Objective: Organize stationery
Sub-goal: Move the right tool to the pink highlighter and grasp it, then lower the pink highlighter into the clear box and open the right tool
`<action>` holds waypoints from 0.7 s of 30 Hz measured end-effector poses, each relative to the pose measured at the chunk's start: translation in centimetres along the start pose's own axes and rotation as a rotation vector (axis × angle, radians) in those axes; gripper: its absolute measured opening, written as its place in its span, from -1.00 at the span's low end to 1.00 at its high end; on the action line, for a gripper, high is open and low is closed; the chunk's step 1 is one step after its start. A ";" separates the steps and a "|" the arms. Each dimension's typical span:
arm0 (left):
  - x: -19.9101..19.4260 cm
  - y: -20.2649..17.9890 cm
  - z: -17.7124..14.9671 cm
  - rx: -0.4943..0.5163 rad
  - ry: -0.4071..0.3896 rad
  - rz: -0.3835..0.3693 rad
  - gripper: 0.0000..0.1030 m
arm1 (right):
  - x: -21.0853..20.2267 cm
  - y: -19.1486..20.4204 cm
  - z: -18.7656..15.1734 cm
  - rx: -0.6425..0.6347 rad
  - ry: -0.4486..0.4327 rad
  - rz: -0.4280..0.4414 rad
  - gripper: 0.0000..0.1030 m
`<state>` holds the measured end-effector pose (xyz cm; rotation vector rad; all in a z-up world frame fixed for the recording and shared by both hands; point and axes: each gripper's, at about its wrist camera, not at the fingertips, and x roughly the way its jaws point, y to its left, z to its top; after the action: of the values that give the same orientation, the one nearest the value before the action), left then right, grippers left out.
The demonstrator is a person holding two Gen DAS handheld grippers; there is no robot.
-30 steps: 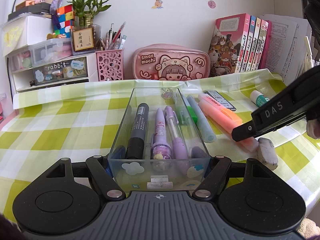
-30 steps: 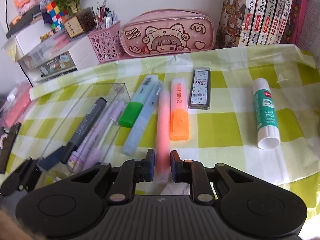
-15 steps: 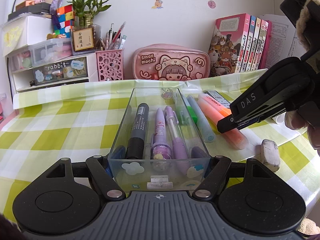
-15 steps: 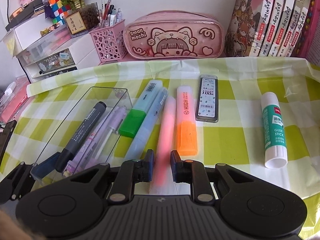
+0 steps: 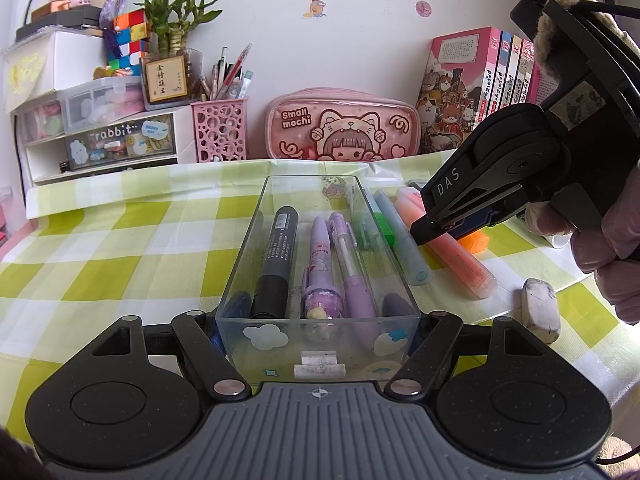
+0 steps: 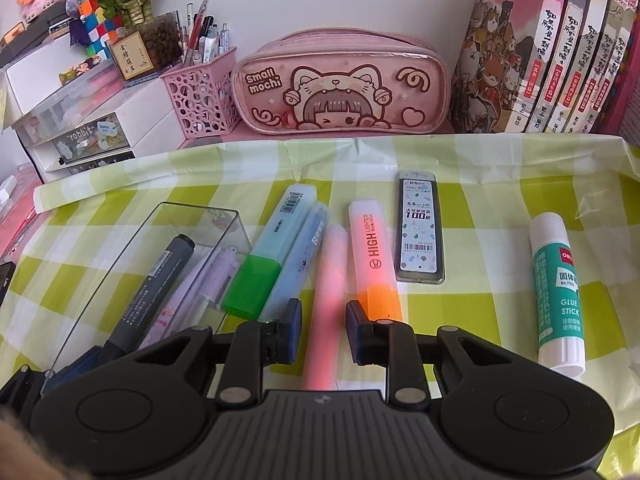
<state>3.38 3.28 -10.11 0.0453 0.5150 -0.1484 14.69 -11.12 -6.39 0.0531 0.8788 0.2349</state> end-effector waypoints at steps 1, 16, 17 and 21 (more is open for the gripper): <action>0.0 0.0 0.0 0.000 0.000 0.000 0.43 | 0.0 0.0 0.0 0.001 -0.003 -0.002 -0.47; 0.0 0.0 0.0 0.000 0.000 0.000 0.43 | -0.9 0.1 -0.3 0.073 -0.040 0.002 -0.59; 0.0 0.0 0.0 0.000 0.000 0.000 0.43 | -1.1 0.1 -0.2 0.083 -0.044 0.012 -0.59; 0.0 0.0 0.0 0.000 0.000 0.000 0.43 | -2.1 -0.1 0.1 0.127 -0.061 0.052 -0.59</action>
<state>3.38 3.28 -10.12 0.0453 0.5149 -0.1484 13.52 -11.64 -4.75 0.2005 0.8310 0.2245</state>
